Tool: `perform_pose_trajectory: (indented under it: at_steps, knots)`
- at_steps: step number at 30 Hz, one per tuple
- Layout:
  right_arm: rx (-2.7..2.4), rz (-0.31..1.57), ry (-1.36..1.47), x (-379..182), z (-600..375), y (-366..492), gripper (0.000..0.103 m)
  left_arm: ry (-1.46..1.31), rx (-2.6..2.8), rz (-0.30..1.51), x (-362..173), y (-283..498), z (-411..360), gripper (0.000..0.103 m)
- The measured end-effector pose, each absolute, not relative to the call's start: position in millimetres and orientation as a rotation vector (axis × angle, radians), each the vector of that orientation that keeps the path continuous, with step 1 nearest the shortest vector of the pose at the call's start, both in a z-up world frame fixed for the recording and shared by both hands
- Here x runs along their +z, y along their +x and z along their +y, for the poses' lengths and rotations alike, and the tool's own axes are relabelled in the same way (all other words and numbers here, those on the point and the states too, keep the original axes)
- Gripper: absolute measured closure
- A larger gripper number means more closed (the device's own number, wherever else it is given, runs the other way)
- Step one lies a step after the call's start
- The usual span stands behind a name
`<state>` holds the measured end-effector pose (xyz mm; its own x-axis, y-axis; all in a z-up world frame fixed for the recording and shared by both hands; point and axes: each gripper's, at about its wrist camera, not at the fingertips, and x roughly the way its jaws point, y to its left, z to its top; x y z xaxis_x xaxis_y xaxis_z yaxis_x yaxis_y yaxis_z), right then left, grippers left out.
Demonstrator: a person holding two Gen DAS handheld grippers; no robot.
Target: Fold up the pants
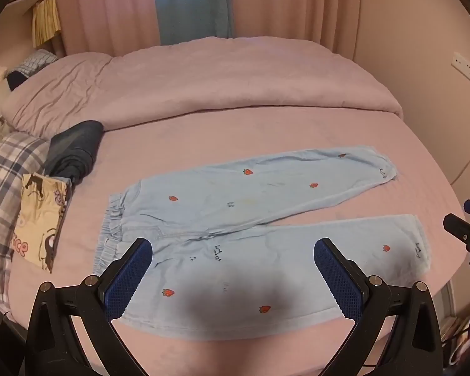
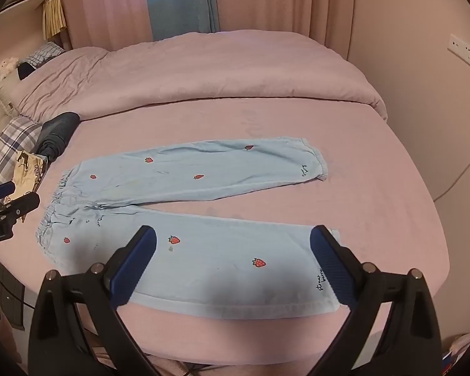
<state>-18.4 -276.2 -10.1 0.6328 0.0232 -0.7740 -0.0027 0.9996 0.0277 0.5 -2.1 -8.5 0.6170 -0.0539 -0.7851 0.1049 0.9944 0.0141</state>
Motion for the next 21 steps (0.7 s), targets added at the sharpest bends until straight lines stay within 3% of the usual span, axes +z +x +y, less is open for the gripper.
perform_pose_trajectory:
  at_steps: [21]
  knots:
    - [0.008, 0.855, 0.015, -1.6, -276.1, -32.2, 0.004, 0.057, -0.108, 0.89, -4.2, -5.0, -2.9, 0.0]
